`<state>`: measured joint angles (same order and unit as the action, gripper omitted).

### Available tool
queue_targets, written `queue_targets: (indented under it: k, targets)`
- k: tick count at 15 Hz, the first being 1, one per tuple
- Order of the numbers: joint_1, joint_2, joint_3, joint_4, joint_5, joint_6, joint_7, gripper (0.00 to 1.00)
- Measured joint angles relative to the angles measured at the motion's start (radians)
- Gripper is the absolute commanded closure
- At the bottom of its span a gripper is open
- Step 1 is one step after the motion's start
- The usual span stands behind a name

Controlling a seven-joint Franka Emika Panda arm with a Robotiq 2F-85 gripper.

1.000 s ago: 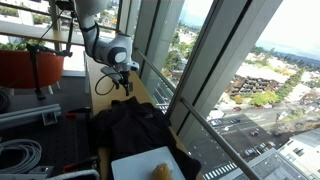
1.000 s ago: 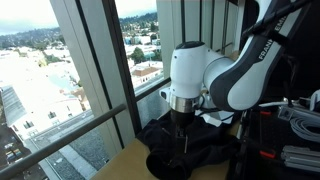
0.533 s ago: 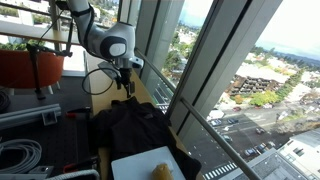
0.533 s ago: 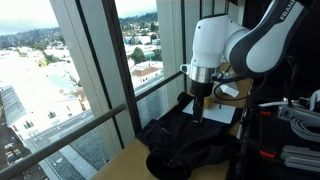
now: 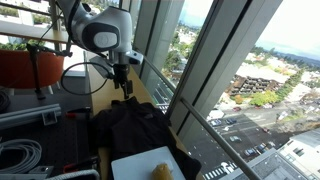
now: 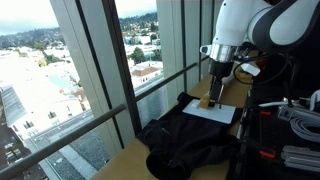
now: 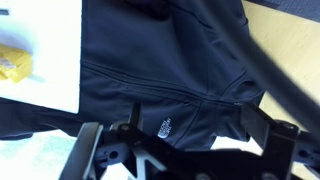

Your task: Close the zipper of the black vest

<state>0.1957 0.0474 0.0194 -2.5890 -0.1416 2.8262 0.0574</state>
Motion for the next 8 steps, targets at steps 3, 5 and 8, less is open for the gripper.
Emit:
queue_targets:
  k: [3,5,8]
  targets:
    - [-0.039,-0.078,0.003,-0.042,0.050,-0.003,-0.062,0.00]
    - [-0.060,-0.128,0.003,-0.065,0.097,-0.009,-0.115,0.00]
    - [-0.075,-0.186,-0.009,-0.083,0.156,-0.025,-0.188,0.00]
